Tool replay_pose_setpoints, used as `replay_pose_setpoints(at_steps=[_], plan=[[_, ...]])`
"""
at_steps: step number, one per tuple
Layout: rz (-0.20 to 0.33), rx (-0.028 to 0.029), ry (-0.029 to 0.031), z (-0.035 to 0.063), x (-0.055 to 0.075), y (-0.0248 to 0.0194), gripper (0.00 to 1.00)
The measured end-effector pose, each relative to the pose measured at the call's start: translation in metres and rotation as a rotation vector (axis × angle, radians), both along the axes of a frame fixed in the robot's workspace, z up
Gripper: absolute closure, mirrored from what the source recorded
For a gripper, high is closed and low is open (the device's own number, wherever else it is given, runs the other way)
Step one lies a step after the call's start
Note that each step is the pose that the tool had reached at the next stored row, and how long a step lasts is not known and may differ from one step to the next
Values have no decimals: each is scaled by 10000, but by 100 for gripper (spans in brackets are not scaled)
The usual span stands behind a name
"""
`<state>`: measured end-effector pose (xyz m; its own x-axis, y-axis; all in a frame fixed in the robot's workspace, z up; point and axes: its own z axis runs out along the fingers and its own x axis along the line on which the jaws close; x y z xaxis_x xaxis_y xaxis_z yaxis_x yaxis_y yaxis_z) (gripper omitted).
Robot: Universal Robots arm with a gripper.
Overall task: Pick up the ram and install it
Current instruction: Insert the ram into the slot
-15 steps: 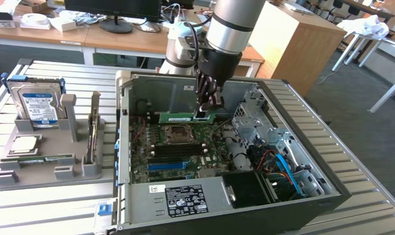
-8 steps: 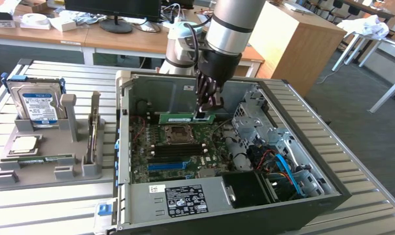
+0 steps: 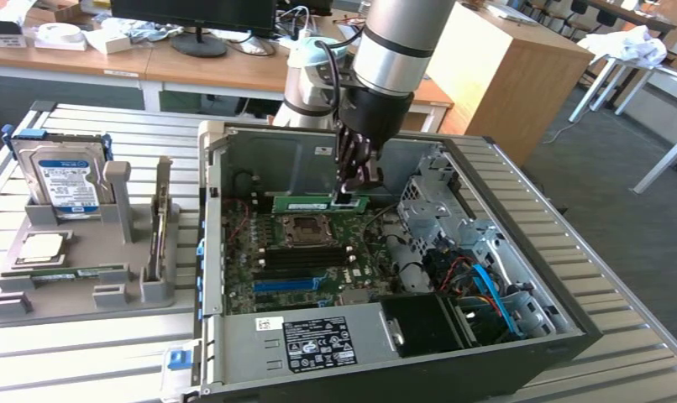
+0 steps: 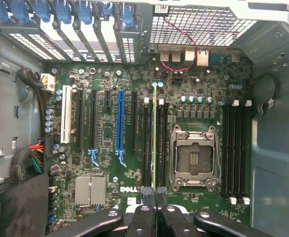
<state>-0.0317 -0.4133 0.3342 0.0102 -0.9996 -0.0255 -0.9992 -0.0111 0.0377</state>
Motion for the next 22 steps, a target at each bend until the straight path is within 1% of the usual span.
replay_pose_setpoints(at_steps=[12, 22], plan=[[0, 2, -3, -26, 0, 0, 89], [0, -1, -4, -106, 0, 0, 89]])
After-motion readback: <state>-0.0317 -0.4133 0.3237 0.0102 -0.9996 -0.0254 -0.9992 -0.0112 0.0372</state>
